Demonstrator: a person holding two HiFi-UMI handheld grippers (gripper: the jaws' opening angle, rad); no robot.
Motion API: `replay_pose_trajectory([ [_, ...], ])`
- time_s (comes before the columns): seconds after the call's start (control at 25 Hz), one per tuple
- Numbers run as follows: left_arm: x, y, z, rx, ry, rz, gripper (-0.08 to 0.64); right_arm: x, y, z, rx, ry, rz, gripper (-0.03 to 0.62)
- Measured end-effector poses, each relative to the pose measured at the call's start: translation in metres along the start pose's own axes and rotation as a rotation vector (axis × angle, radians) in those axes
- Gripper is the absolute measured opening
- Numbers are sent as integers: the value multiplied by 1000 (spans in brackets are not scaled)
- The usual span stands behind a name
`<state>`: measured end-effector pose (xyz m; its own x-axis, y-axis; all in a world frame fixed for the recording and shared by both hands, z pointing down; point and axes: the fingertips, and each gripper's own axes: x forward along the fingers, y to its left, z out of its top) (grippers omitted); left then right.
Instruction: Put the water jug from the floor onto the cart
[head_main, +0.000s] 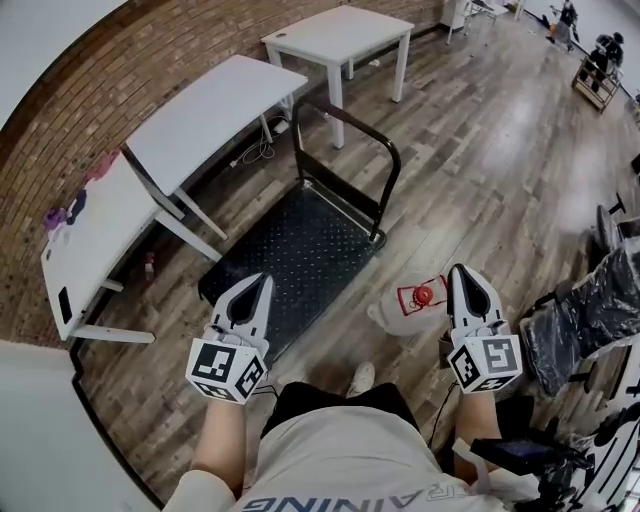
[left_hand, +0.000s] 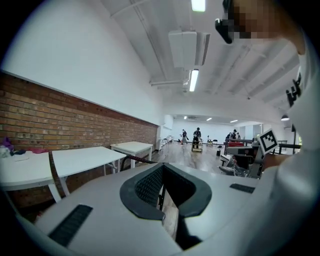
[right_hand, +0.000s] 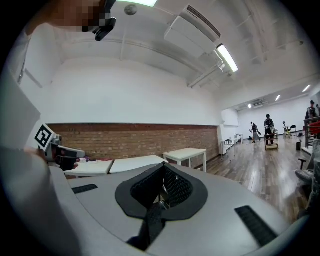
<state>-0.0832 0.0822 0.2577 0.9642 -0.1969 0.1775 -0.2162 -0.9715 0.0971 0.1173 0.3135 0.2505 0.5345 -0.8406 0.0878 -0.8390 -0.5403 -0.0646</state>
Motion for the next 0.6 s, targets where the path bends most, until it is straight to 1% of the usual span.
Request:
replay_pose_trajectory([
  [0.12, 8, 12, -6, -8, 24, 41, 0, 26, -4, -5, 18, 13, 38, 3],
  [0.24, 9, 28, -10, -24, 35, 87, 0, 49, 4, -13, 22, 32, 84, 3],
  [0.36, 12, 44, -11, -25, 37, 108, 0, 73, 14, -17, 31, 43, 111, 3],
  [0.48, 26, 61, -15, -23, 41, 87, 0, 91, 23, -14, 21, 42, 103, 3],
  [0.6, 53, 79, -15, -21, 43, 21, 0, 103, 23, -8, 4, 41, 42, 3],
])
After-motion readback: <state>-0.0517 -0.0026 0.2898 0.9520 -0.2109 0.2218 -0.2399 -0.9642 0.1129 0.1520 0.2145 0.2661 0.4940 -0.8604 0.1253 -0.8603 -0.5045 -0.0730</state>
